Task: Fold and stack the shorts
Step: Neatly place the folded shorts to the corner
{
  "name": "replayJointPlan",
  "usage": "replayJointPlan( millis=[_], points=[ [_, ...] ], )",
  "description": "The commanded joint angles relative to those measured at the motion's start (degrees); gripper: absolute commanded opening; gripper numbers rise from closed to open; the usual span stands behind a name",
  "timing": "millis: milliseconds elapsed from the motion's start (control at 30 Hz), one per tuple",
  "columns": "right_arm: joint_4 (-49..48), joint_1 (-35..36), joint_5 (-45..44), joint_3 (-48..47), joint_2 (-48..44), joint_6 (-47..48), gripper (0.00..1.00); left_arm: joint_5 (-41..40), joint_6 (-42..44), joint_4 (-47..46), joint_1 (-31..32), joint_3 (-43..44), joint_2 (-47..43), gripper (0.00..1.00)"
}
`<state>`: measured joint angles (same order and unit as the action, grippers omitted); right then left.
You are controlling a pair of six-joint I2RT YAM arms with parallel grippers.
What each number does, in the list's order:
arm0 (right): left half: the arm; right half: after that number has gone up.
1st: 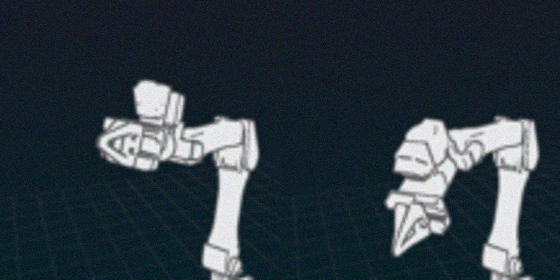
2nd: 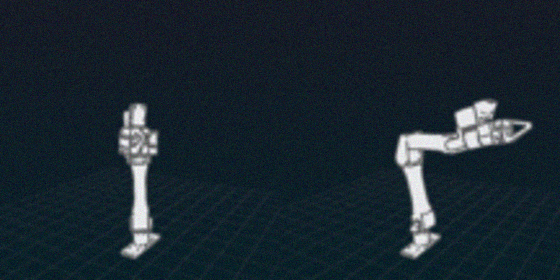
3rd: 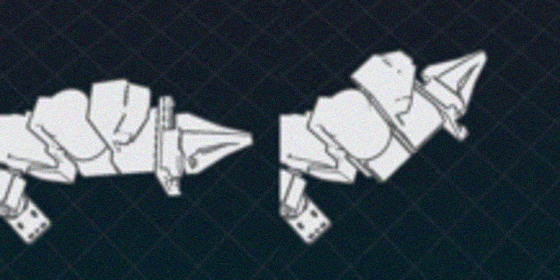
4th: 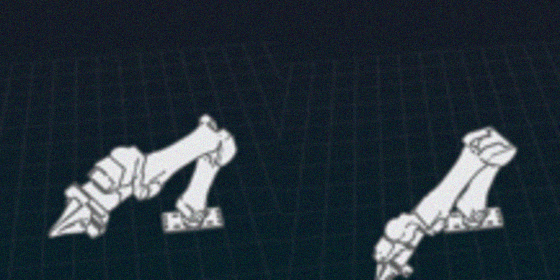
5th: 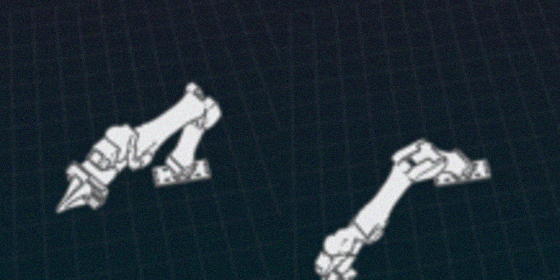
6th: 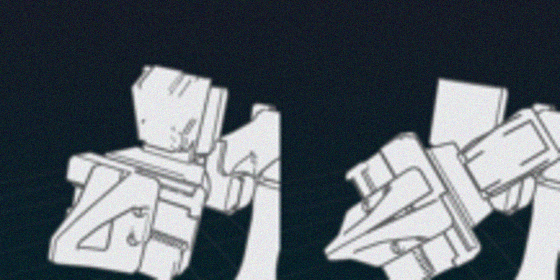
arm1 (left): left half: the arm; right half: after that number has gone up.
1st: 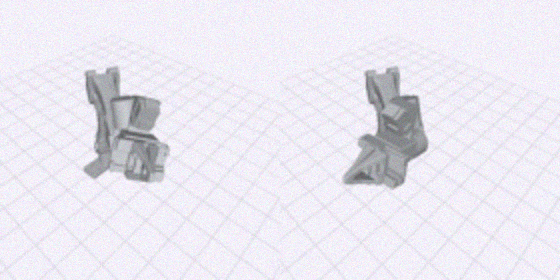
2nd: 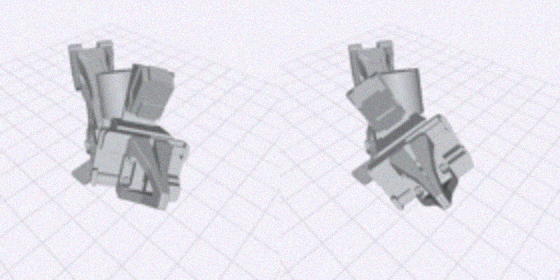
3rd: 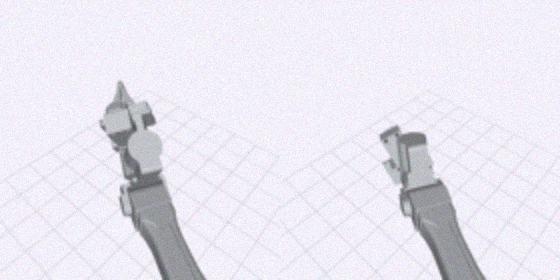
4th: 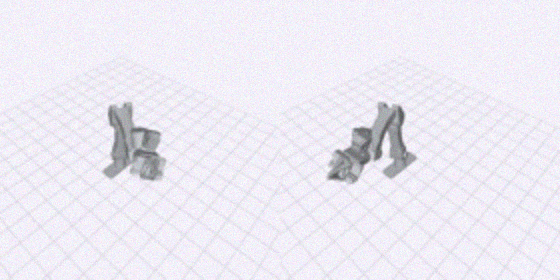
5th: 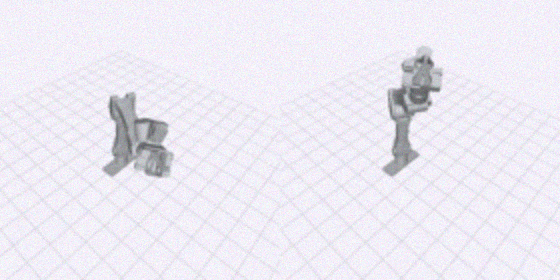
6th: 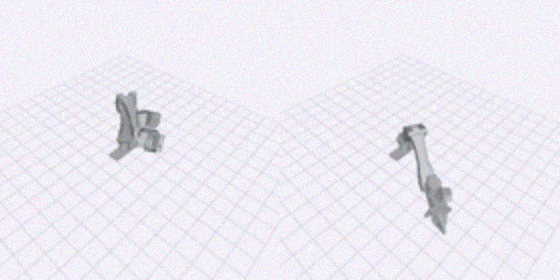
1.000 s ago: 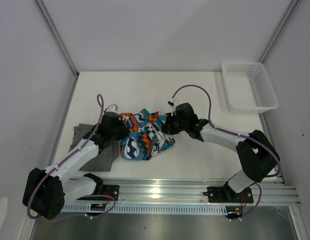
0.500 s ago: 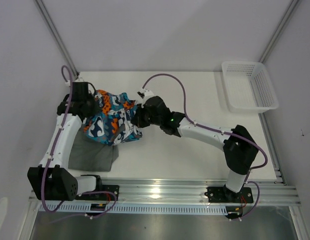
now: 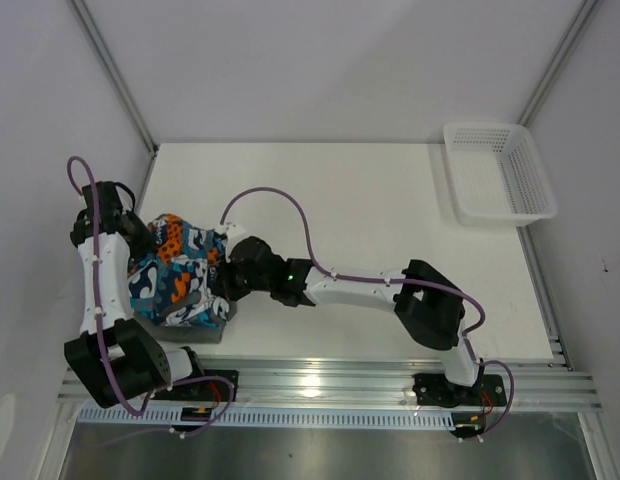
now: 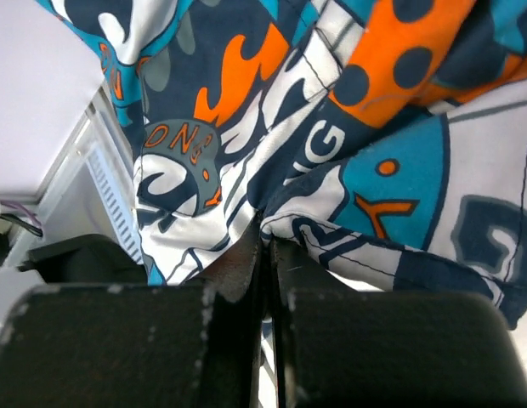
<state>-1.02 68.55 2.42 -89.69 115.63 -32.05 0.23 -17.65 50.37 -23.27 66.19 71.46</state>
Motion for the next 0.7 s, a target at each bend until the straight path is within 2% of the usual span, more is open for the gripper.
replayJointPlan(
  millis=[0,133,400,433,467,500,533,667],
  points=[
    [-4.3,0.1,-0.7,0.3,1.9,-1.3,0.00,-1.3,2.4,-1.9,-1.2,-2.3,2.2,0.00],
    [-4.3,1.2,-2.4,2.0,3.2,-0.3,0.00,-6.2,1.5,-2.7,-2.4,-3.7,1.3,0.00],
    [-4.2,0.9,-2.4,2.9,5.0,0.4,0.00,-7.3,1.5,-5.5,-4.7,-6.9,5.3,0.02],
    [-4.4,1.1,-2.4,3.5,4.9,0.5,0.00,-7.6,1.5,-5.4,-4.7,-6.7,5.3,0.08],
    [-5.0,1.4,-2.8,3.9,4.9,0.8,0.00,-7.9,1.5,-4.9,-4.9,-5.7,5.4,0.20],
    [-4.8,2.2,-5.1,4.3,4.8,1.4,0.05,-8.5,1.6,-4.5,-4.9,-5.3,5.4,0.58],
    [-4.4,2.5,-5.6,4.3,4.6,1.8,0.06,-8.8,1.3,-3.8,-4.9,-4.9,5.4,0.69],
    [-5.0,2.9,-6.7,5.9,3.2,2.4,0.20,-9.5,0.6,-4.4,-4.9,-4.5,1.8,0.83]
  ],
)
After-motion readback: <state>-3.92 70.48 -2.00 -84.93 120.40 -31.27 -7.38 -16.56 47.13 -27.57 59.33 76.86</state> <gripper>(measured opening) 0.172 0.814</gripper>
